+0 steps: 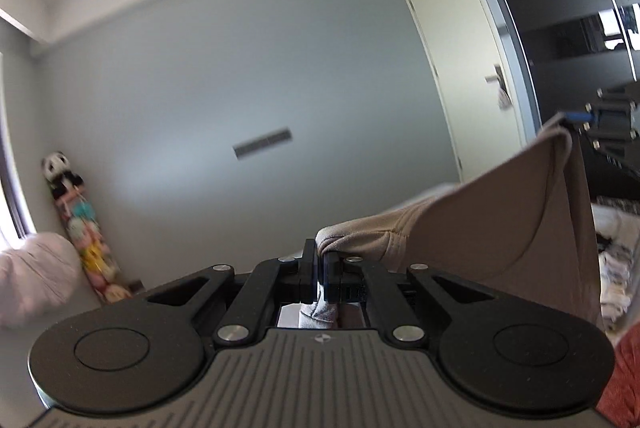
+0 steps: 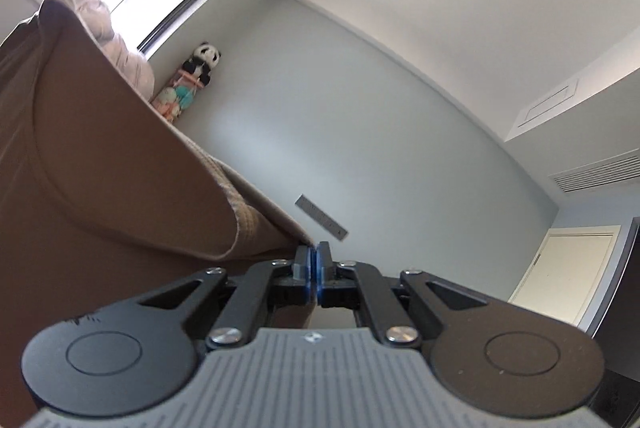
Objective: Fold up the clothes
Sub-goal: 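Lift the beige shirt with both tools and shake it out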
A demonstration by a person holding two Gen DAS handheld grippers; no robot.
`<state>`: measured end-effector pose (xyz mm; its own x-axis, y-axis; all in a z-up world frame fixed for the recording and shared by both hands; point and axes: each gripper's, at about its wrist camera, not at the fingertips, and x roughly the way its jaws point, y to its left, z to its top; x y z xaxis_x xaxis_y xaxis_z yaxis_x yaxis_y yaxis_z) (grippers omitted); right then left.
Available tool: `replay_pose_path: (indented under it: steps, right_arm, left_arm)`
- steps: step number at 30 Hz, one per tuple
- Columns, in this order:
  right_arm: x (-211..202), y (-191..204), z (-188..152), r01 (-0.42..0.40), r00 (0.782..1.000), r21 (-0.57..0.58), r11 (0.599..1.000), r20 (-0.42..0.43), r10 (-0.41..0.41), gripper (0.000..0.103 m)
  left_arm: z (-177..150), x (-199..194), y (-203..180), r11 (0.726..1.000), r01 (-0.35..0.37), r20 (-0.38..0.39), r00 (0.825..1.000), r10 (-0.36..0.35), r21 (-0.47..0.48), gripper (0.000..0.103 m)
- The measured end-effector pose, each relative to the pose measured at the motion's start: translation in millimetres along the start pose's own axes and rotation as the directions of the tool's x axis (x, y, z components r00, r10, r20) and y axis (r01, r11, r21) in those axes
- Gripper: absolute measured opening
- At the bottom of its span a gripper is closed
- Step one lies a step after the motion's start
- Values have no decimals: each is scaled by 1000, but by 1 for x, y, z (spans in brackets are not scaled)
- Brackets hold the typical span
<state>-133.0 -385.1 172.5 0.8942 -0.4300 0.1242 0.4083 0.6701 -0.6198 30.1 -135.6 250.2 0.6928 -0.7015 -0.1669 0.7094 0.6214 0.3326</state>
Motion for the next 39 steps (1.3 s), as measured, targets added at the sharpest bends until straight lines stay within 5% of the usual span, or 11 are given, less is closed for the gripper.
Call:
replay_pose_path:
  steps: [6,21,32,39]
  right_arm:
    - [-42,-9,20,24,997,56,998,67,-28,3]
    - [-108,-13,23,114,985,88,990,122,-124,4]
    - [-9,14,-29,47,997,94,994,-58,-41,4]
    - [87,53,-90,-44,969,112,993,-237,69,4]
  left_arm:
    - [10,-41,-10,998,-55,57,997,53,36,1]
    - [-5,-67,-39,997,1,65,998,-6,82,1]
    - [-45,40,-24,994,86,-117,990,-78,63,1]
    - [-104,161,-16,990,135,-302,946,-119,30,1]
